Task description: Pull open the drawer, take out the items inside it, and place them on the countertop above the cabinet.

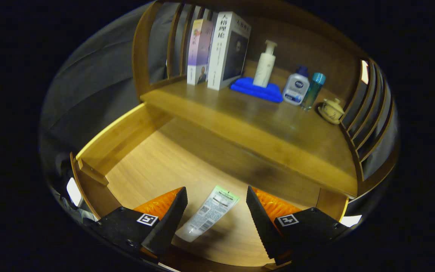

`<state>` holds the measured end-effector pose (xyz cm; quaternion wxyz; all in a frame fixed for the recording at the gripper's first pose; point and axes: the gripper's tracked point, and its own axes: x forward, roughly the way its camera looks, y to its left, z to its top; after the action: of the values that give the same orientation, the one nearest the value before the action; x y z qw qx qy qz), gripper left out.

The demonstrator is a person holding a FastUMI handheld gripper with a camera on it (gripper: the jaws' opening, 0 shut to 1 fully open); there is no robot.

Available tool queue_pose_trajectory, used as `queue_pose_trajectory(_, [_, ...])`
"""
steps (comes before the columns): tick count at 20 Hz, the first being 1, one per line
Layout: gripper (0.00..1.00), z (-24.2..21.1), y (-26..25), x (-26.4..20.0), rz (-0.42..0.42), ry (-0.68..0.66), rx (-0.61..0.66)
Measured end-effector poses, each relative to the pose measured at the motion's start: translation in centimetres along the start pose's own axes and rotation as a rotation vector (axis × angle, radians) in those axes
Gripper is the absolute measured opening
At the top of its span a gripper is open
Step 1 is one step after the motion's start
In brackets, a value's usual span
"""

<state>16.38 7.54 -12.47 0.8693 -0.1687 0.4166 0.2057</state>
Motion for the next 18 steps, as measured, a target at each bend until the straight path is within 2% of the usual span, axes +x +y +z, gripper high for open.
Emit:
queue_pose_trajectory(7, [0.92,-2.6,0.8,1.6,0.029,0.157,-0.058])
queue_pose_trajectory(13, [0.86,-5.4,2.1,2.6,0.169,0.321,-0.056])
queue_pose_trajectory(18, [0.86,-6.4,2.3,3.6,0.186,0.369,-0.109])
